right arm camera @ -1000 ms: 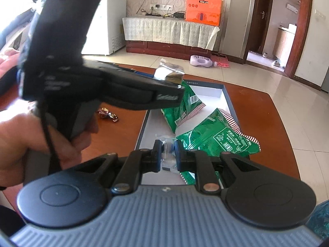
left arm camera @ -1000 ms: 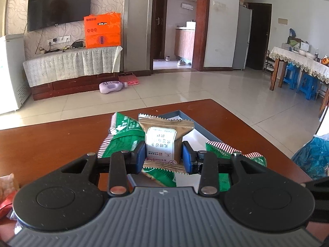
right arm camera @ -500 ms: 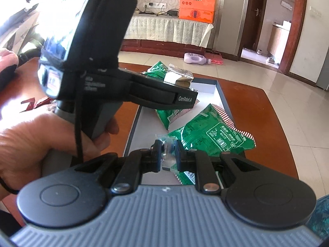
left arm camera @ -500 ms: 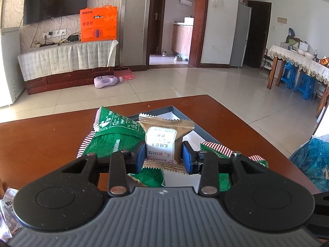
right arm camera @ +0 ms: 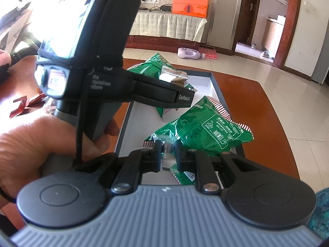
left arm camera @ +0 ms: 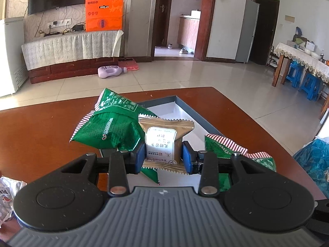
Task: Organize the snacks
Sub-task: 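Lower the pastry into the box and open the left tool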
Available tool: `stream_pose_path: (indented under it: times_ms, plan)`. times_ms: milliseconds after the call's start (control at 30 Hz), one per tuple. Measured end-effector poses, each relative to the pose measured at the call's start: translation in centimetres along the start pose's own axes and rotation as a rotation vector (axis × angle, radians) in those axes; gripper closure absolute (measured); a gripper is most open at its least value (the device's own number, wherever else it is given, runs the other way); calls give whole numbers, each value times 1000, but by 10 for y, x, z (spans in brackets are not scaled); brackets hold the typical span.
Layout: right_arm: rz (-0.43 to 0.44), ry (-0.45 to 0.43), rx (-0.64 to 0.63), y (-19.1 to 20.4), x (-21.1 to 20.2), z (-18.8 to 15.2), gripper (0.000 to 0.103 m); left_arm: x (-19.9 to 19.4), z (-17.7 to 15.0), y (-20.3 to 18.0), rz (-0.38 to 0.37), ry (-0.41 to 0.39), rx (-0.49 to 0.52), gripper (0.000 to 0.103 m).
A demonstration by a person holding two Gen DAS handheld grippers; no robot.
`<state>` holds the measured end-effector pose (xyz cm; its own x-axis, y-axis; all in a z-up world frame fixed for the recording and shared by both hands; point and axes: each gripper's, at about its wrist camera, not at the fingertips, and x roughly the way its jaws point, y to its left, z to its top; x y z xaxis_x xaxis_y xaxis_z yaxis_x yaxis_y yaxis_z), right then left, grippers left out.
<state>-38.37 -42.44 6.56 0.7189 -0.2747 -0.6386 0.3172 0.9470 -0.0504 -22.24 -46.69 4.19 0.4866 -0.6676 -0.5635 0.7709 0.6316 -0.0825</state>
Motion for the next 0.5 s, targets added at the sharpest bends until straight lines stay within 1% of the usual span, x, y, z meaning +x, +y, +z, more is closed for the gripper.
stream_pose_path:
  times_ms: [200, 500]
  plan:
    - [-1, 11, -3, 3, 2, -2, 87, 6, -6, 2, 7, 18, -3, 60]
    - [0, 12, -1, 4, 3, 0, 87, 11, -11, 3, 8, 21, 12, 60]
